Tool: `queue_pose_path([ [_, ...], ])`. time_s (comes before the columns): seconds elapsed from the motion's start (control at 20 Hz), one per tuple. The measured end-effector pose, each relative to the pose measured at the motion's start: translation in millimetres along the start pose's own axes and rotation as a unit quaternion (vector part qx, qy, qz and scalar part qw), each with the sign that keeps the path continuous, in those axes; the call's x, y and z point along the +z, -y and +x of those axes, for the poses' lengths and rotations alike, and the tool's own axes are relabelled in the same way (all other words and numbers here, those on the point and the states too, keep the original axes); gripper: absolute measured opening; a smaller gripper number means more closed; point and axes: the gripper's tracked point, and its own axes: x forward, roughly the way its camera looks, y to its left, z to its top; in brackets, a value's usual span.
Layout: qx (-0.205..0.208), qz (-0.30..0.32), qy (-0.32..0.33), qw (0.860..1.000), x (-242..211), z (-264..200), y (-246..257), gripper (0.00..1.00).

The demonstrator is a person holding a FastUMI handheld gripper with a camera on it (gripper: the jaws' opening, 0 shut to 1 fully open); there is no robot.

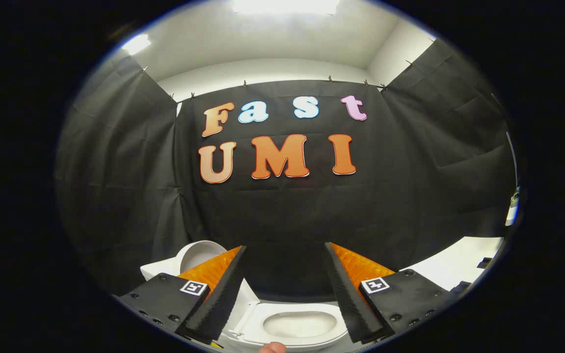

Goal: Open the toilet lid.

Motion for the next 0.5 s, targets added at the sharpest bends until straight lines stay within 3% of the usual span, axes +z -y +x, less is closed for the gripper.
queue_pose_path([
  [0.5,-0.011,0.006,0.005,1.0,-2.6,1.7,8.4,0.99],
])
